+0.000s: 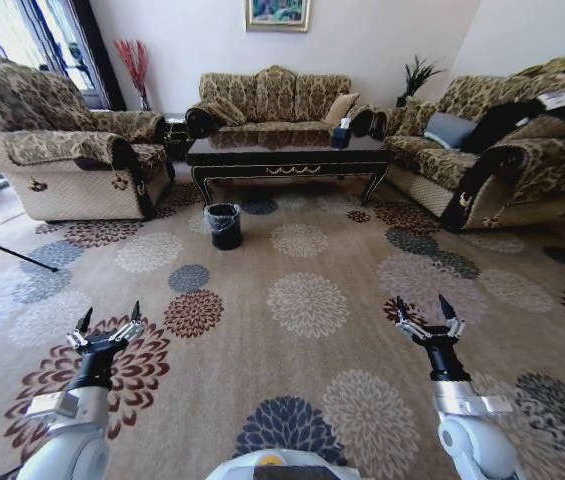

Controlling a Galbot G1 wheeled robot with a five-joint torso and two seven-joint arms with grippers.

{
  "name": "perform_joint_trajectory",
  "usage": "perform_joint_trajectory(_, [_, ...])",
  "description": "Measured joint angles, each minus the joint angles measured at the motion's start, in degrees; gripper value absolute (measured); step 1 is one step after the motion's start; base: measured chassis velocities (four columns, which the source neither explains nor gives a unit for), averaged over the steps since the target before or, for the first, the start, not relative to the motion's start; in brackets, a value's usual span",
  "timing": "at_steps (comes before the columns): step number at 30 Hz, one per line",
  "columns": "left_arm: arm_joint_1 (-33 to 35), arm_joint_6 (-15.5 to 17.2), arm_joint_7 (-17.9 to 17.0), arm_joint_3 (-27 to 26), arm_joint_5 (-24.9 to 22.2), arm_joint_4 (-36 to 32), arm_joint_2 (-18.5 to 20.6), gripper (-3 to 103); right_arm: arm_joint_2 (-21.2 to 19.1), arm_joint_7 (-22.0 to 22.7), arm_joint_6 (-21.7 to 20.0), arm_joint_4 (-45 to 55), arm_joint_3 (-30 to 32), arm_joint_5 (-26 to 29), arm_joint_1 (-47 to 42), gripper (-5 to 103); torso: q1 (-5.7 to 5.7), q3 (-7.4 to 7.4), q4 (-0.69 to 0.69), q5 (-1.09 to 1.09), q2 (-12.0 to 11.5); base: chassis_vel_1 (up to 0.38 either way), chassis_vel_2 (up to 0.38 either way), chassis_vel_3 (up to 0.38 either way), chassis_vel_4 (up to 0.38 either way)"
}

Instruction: Move to the front of the table and pick up the trash from the floor, then place it into the trash bin.

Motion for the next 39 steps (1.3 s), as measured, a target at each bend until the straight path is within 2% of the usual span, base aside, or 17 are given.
perform_joint_trajectory(23, [0.0, 0.1, 0.0, 0.0, 0.0, 0.0, 0.0, 100, 0.0, 0.0, 0.1, 0.0, 0.0, 0.0, 0.0, 100, 1.37, 4.49, 0.00, 0.00, 5.9, 0.000, 0.000, 0.000, 0.000])
perform_joint_trajectory(39, [0.0, 0.1, 0.0, 0.0, 0.0, 0.0, 0.0, 100, 0.0, 0.0, 0.1, 0.0, 0.0, 0.0, 0.0, 100, 2.46, 7.07, 0.00, 0.00, 9.5, 0.000, 0.000, 0.000, 0.000])
